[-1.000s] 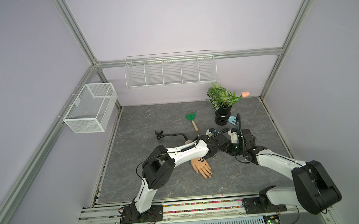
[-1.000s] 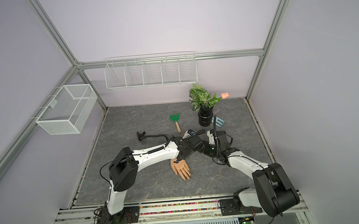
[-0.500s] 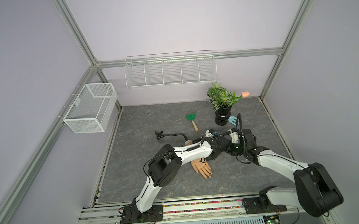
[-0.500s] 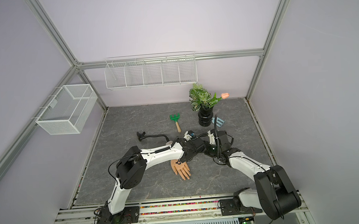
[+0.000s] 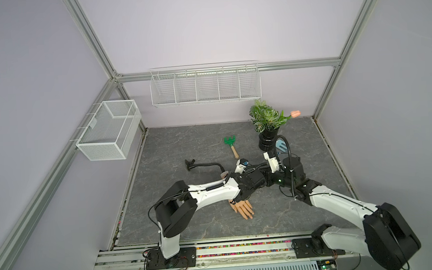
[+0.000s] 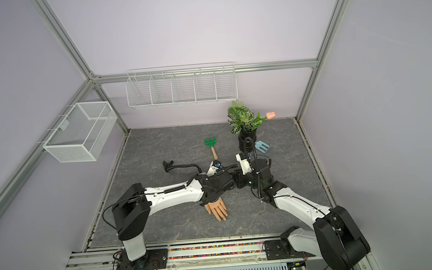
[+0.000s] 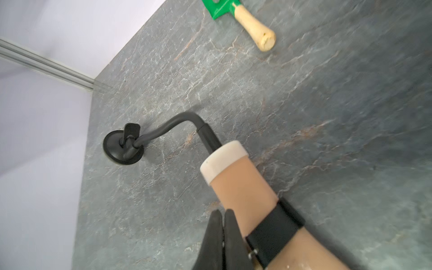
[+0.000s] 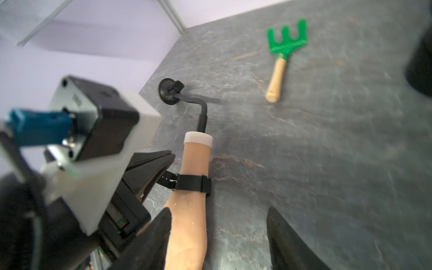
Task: Take off the watch
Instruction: Untie the watch from the hand.
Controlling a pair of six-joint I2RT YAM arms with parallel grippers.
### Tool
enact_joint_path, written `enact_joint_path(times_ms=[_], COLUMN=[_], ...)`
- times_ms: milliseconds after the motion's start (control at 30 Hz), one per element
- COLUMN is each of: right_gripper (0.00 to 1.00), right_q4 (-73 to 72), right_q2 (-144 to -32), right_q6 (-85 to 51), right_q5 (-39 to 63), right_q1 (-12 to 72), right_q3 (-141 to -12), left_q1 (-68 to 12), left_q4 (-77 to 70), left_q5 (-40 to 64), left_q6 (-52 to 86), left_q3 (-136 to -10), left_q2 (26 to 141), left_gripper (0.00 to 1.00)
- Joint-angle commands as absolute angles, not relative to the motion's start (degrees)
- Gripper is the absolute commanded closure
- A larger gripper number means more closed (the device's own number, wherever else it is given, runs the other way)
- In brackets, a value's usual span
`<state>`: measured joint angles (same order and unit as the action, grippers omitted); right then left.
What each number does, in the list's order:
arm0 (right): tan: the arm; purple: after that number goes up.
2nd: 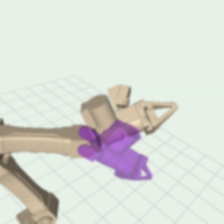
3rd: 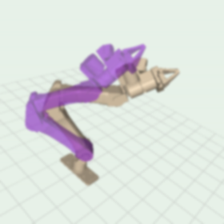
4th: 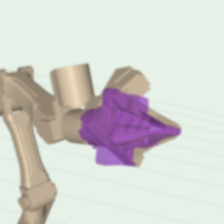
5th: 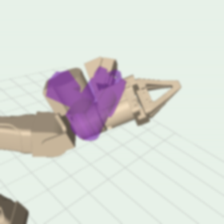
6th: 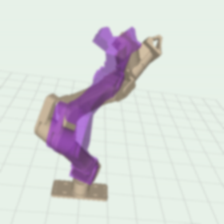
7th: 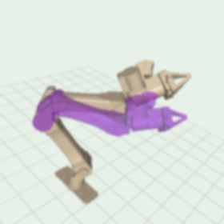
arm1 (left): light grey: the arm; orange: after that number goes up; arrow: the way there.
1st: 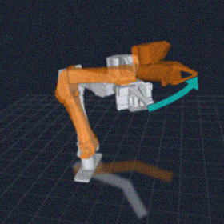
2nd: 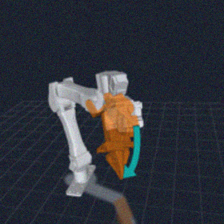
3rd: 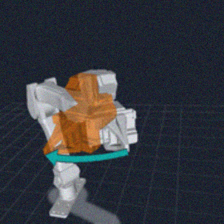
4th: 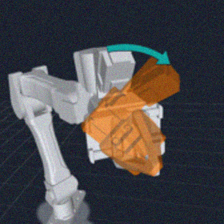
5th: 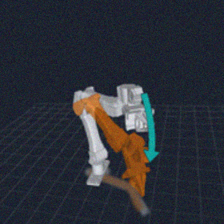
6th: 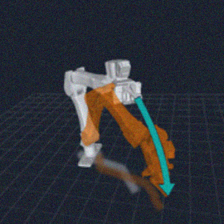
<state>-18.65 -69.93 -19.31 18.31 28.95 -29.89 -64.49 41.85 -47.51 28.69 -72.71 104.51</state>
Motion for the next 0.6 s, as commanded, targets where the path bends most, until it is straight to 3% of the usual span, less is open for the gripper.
enact_joint_path(times_ms=[0, 100, 233, 567], right_gripper=[0.33, 0.33, 0.33, 0.37], right_q4=[-35.4, -48.1, -53.8, -81.4], right_q2=[-73.4, -77.4, -83.4, -107.2], right_q6=[-1.3, 11.0, 20.8, 23.5], right_q5=[18.0, 20.1, 19.4, 9.0], right_q1=[32.3, 36.2, 41.0, 52.3], right_q3=[-25.8, -22.3, -22.0, -23.4], left_q1=[-64.6, -63.5, -60.9, -53.3], left_q4=[30.9, 24.4, 19.2, 2.6], left_q5=[-45.1, -42.3, -38.0, -21.5], left_q6=[30.2, 29.3, 31.6, 37.4], left_q3=[-66.1, -58.9, -50.5, -31.4], left_q2=[96.6, 90.8, 85.2, 69.4], left_gripper=[1.0, 1.0, 1.0, 1.0])
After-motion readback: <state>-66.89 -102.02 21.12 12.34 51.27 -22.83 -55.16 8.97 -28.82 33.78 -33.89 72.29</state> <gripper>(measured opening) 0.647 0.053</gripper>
